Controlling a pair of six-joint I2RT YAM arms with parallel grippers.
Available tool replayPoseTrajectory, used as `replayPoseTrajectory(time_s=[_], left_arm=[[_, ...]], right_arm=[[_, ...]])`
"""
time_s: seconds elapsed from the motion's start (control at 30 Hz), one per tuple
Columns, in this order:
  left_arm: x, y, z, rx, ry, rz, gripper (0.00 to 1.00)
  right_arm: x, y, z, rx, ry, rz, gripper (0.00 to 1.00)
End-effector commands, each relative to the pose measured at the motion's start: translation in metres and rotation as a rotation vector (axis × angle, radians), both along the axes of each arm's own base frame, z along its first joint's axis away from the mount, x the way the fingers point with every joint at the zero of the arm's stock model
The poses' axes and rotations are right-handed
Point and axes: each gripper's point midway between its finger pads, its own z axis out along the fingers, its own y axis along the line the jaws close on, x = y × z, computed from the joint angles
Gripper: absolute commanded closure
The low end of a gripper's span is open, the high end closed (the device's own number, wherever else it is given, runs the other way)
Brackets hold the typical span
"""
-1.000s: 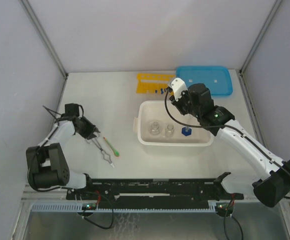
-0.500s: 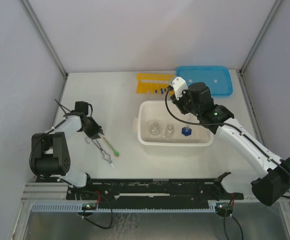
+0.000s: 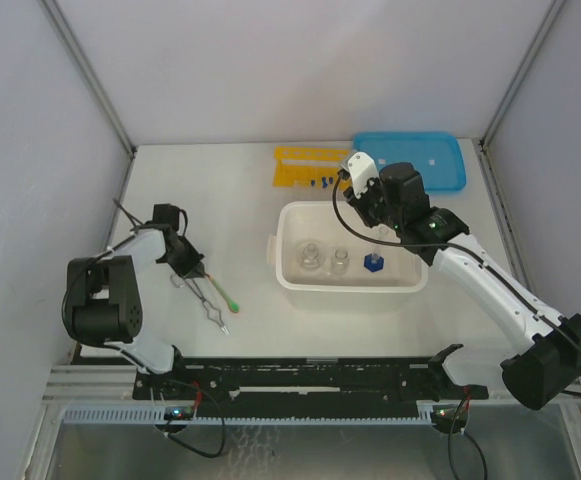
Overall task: Organize the chemistry lab equipment
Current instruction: Pick up the chemistry item at the center of the board.
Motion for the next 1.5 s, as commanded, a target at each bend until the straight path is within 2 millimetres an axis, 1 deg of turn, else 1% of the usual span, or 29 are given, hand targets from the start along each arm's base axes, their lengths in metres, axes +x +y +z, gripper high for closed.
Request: replayPoseTrajectory(time_s=[0.0,0.1,0.17,0.2,0.3,0.37,0.4,0.53,0.6,0.73,0.83,0.93,1.03,1.2,1.3,1.47], left_arm=[[0.009,-0.002,0.004,0.007,-0.028,-0.021,0.96],[0.014,-0.007,0.023,-0.026,-0.083,-0.022,0.96],[0.021,-0.012,0.042,-0.052,-0.141,-0.019,0.96],[0.024,-0.015,0.053,-0.067,-0.172,-0.014,0.96],[0.039,-0.024,0.093,-0.124,-0.296,-0.002,0.96],[0.049,-0.033,0.123,-0.174,-0.384,-0.002,0.95],[0.055,-0.038,0.14,-0.2,-0.433,-0.008,0.95],[0.072,-0.067,0.201,-0.318,-0.604,-0.065,0.92],[0.077,-0.084,0.227,-0.362,-0.661,-0.108,0.92],[0.079,-0.112,0.269,-0.417,-0.741,-0.169,0.92],[0.075,-0.129,0.29,-0.453,-0.772,-0.203,0.92],[0.07,-0.139,0.307,-0.476,-0.802,-0.219,0.92],[0.067,-0.143,0.32,-0.489,-0.825,-0.225,0.92],[0.061,-0.143,0.334,-0.501,-0.855,-0.227,0.91],[0.057,-0.142,0.34,-0.506,-0.871,-0.226,0.9],[0.053,-0.141,0.341,-0.504,-0.878,-0.219,0.89]], right_arm=[[0.003,0.004,0.007,0.041,-0.013,0.0,0.74],[0.004,0.007,0.009,0.052,-0.019,0.011,0.74],[0.002,0.012,0.015,0.078,-0.026,0.038,0.73],[0.0,0.016,0.018,0.096,-0.03,0.057,0.73],[-0.01,0.03,0.028,0.16,0.004,0.13,0.7],[-0.014,0.043,0.047,0.223,0.032,0.176,0.69],[-0.017,0.051,0.053,0.252,0.059,0.205,0.69],[-0.034,0.085,0.079,0.36,0.173,0.355,0.69],[-0.037,0.098,0.093,0.402,0.213,0.405,0.69],[-0.037,0.121,0.119,0.481,0.227,0.507,0.69],[-0.036,0.136,0.127,0.531,0.256,0.581,0.68],[-0.034,0.152,0.122,0.569,0.349,0.64,0.67],[-0.03,0.166,0.115,0.578,0.413,0.665,0.65],[-0.027,0.184,0.11,0.601,0.48,0.704,0.65],[-0.024,0.191,0.105,0.621,0.509,0.718,0.65],[-0.027,0.2,0.105,0.658,0.558,0.771,0.65]])
